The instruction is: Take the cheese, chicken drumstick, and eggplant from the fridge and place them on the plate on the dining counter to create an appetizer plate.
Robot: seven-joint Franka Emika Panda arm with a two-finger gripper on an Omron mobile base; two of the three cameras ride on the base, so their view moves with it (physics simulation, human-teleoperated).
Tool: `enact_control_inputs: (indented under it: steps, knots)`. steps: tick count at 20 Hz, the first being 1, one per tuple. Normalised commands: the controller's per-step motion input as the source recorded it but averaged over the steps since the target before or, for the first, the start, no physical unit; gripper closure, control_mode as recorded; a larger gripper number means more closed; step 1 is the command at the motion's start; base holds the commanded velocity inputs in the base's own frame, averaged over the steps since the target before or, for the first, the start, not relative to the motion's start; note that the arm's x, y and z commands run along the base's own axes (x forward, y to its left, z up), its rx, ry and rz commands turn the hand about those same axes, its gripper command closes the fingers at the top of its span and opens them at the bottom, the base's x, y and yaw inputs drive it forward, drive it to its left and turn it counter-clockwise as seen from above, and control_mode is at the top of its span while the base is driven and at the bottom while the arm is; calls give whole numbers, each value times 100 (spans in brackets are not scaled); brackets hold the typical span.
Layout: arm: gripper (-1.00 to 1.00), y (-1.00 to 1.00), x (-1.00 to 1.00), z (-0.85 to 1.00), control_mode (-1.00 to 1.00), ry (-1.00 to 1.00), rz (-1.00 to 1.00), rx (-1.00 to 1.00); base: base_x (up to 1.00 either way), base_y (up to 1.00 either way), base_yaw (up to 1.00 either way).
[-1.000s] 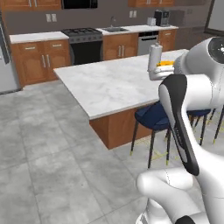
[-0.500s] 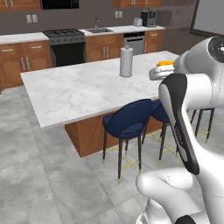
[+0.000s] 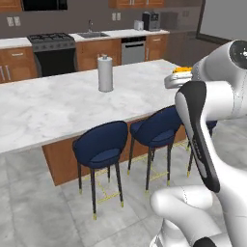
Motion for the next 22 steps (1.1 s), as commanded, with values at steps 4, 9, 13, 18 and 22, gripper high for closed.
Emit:
enact_control_inputs:
  steps: [4, 9, 13, 18, 22]
  knots:
    - [100, 0, 0, 0, 100, 0, 0, 0, 39, -100, 0]
    - [100, 0, 0, 0, 100, 0, 0, 0, 45, -100, 0]
    - [100, 0, 0, 0, 100, 0, 0, 0, 56, -100, 0]
    - [100, 0, 0, 0, 100, 0, 0, 0, 58, -94, 2]
    - [100, 0, 0, 0, 100, 0, 0, 0, 74, -36, 11]
